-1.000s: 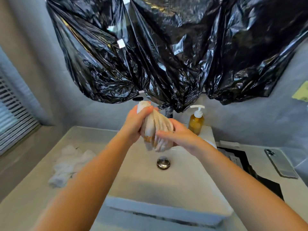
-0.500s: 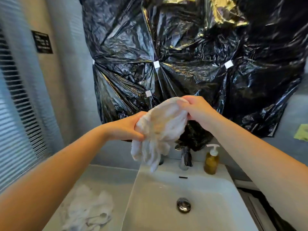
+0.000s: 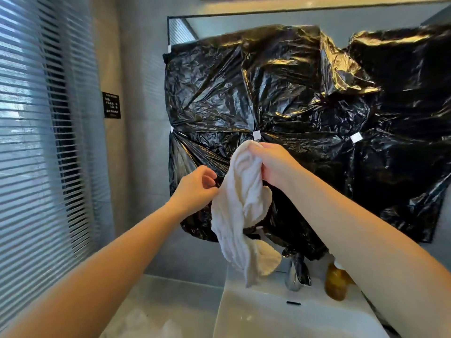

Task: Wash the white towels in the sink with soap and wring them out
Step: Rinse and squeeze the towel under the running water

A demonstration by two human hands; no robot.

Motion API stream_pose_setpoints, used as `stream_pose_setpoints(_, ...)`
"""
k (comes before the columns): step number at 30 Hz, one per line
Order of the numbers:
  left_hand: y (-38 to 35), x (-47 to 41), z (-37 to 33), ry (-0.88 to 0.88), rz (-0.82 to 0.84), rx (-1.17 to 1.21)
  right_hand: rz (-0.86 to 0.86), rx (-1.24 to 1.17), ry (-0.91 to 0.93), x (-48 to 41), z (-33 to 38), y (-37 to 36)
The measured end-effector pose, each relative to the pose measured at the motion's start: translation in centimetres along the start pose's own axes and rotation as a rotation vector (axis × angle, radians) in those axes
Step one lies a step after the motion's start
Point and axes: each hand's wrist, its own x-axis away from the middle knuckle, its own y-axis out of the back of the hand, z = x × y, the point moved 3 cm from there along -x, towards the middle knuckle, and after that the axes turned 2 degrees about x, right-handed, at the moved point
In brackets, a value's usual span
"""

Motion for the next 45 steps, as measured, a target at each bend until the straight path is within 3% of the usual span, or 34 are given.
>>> stream_pose_setpoints(2, 0.6, 0.8, -1.5, -0.180, -0.198, 0.047, -0.025, 0.061, 0.002, -0.3, 0.9, -0.7)
stream_pose_setpoints(3, 0.5, 1.1, -2.4, -0.280, -0.198, 0.045, -0.058, 0.108, 0.002, -0.7, 1.1, -1.0)
stream_pose_setpoints(5, -0.3, 1.6, -3.5, -0.392, -0.032, -0.050, -0.094, 0.161, -0.009, -1.5, 1.3, -1.3)
stream_pose_setpoints(7, -1.0, 1.3, -3.6, -0.353, 0.068, -0.316, -0.127, 0.157, -0.059, -1.6, 1.7, -1.7)
stream_pose_setpoints(10, -1.5, 0.6, -3.8, -0.280, 0.004, -0.631, -0.119, 0.058, -0.194, -1.7, 1.5, -2.2)
stream_pose_setpoints(12, -1.9, 0.0, -3.9, -0.271, 0.048, -0.492, -0.134, 0.059, -0.204, -2.0, 1.3, -2.3)
stream_pose_setpoints(15, -1.5, -0.5, -3.3, -0.176, 0.155, -0.090, -0.103, 0.037, -0.218, -2.3, 0.9, -2.2)
stream_pose_setpoints(19, -0.1, -1.3, -3.8, -0.138, 0.047, 0.155, -0.042, 0.025, -0.250, -2.6, 0.3, -1.6)
stream_pose_setpoints(23, -0.3, -2.5, -5.4, 0.187, 0.192, 0.541, 0.002, -0.031, -0.282, -2.0, -0.5, -1.3)
stream_pose_setpoints(26, -0.1, -3.2, -6.5, 0.241, 0.198, 0.791, 0.098, -0.164, -0.385, -1.6, -1.8, -1.2)
stream_pose_setpoints(28, -0.1, -3.9, -6.6, 0.255, 0.154, 0.838, 0.084, -0.138, -0.405, -1.5, -3.0, -0.7)
stream_pose_setpoints(32, -0.3, -4.4, -6.1, 0.285, 0.131, 0.835, -0.041, 0.134, -0.424, -1.0, -4.9, 1.2)
stream_pose_setpoints(35, -0.1, -4.8, -6.3, 0.284, 0.110, 0.863, -0.088, 0.238, -0.537, 0.2, -7.1, 2.8)
stream_pose_setpoints(38, 0.1, -5.5, -6.6, 0.270, 0.085, 0.886, 0.053, 0.120, -0.671, 1.7, -9.5, 3.2)
stream_pose_setpoints(41, 0.0, -5.9, -6.4, 0.246, 0.095, 0.876, 0.193, -0.015, -0.689, 2.0, -10.8, 2.5)
stream_pose_setpoints(45, 0.1, -5.6, -5.9, 0.247, 0.087, 0.875, 0.056, -0.329, -0.619, 0.6, -11.7, 1.8)
